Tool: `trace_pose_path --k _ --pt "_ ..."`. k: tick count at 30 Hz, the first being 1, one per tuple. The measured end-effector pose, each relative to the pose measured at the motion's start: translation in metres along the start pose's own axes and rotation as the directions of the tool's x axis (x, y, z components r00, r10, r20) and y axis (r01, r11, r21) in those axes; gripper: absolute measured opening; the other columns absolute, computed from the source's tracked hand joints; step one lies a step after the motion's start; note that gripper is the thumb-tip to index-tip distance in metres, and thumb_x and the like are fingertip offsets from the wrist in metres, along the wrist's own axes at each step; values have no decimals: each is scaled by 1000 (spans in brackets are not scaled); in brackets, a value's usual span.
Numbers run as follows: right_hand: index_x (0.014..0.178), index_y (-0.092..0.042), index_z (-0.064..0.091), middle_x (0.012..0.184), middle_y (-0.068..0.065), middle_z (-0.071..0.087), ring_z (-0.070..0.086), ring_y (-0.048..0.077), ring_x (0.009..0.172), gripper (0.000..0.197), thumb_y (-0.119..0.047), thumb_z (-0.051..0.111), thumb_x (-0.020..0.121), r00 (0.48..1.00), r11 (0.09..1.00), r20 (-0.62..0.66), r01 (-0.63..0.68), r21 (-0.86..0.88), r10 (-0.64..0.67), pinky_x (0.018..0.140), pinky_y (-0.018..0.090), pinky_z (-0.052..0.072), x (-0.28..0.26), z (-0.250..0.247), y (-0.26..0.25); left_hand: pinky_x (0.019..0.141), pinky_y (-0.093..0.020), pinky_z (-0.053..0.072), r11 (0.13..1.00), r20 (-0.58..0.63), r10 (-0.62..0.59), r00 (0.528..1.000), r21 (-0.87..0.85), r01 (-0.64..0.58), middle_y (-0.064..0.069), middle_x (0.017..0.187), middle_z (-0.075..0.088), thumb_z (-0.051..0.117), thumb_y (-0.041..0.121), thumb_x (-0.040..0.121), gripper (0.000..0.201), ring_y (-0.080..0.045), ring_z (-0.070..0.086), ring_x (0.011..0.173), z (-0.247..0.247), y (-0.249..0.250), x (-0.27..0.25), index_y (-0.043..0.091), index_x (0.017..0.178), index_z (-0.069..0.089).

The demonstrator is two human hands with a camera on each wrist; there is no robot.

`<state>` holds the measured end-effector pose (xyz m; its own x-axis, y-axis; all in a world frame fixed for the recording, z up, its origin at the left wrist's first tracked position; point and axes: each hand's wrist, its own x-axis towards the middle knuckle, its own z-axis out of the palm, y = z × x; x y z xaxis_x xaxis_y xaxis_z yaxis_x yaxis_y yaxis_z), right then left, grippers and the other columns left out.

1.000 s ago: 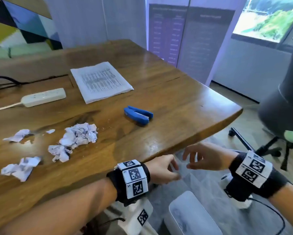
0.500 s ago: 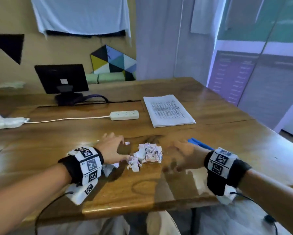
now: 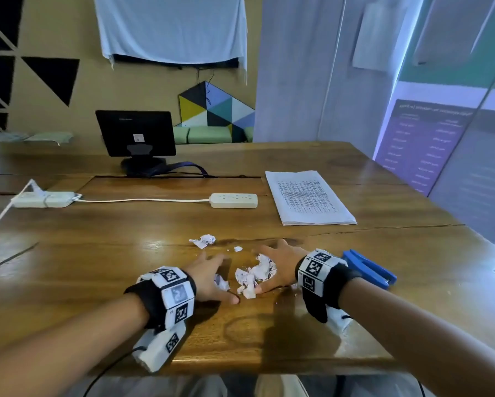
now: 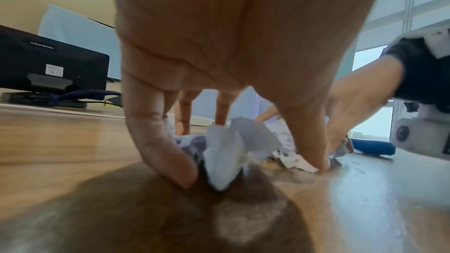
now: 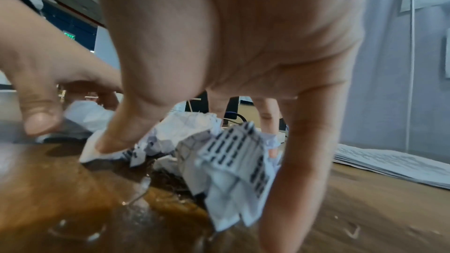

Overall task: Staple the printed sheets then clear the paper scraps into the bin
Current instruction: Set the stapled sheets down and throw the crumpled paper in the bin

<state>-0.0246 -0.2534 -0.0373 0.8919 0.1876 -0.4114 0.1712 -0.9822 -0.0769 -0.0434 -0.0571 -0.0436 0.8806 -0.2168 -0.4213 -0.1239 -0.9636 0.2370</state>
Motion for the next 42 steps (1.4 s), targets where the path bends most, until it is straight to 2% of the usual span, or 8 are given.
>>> trace_pose_path --k 10,17,25,28,34,37,40,42 --pt "130 -22 47 128 2 55 56 25 116 54 -38 67 82 991 996 -127 53 65 -45 81 31 47 4 -6 5 104 -43 40 998 -40 69 997 4 -69 -10 149 22 65 66 69 94 -29 38 135 8 37 11 30 144 20" --pt "138 -24 42 143 5 37 65 21 73 60 -31 67 84 989 904 -139 8 427 56 53 29 58 -9 -16 44 89 -36 46 987 -43 131 990 94 -126 -11 138 30 66 48 80 71 -31 51 119 12 47 17 30 140 31" --pt "140 -20 40 147 5 33 66 23 91 60 -31 64 86 989 857 -139 32 514 47 44 21 54 -16 -6 63 87 -31 44 962 -100 246 964 144 -231 -8 121 55 68 19 83 37 -24 54 111 5 51 17 15 119 57" --pt "135 -19 45 137 1 43 63 24 98 52 -28 63 87 978 871 -206 67 488 40 43 13 49 -22 3 66 84 -28 43 964 -138 247 959 136 -229 -6 120 60 63 13 85 29 -23 55 113 1 51 17 13 114 61" --pt "105 -19 63 101 2 66 64 16 82 28 -31 66 80 930 836 -363 154 526 58 69 31 53 -42 20 83 77 -27 44 957 -280 254 926 -64 -282 1 112 62 67 19 82 21 -18 58 100 -7 66 17 20 102 65" --pt "77 -19 60 75 8 61 53 16 69 17 -34 68 76 894 798 -443 218 561 67 65 34 44 -60 33 103 65 -26 43 908 -294 340 893 -145 -394 4 90 61 69 23 80 20 -16 55 80 -8 92 8 22 100 65" --pt "84 -4 61 73 2 52 50 12 65 18 -19 70 82 871 723 -471 238 648 136 53 22 45 -90 45 126 78 -34 48 811 -252 452 856 -283 -512 -3 99 67 72 20 78 21 -24 61 91 -2 122 1 20 98 68" --pt "95 -12 61 76 -3 55 55 2 63 18 -16 72 81 876 629 -444 239 740 189 47 18 48 -117 54 141 83 -33 49 741 -223 514 828 -372 -560 -9 105 67 74 18 76 25 -25 60 92 5 142 -3 14 100 69"
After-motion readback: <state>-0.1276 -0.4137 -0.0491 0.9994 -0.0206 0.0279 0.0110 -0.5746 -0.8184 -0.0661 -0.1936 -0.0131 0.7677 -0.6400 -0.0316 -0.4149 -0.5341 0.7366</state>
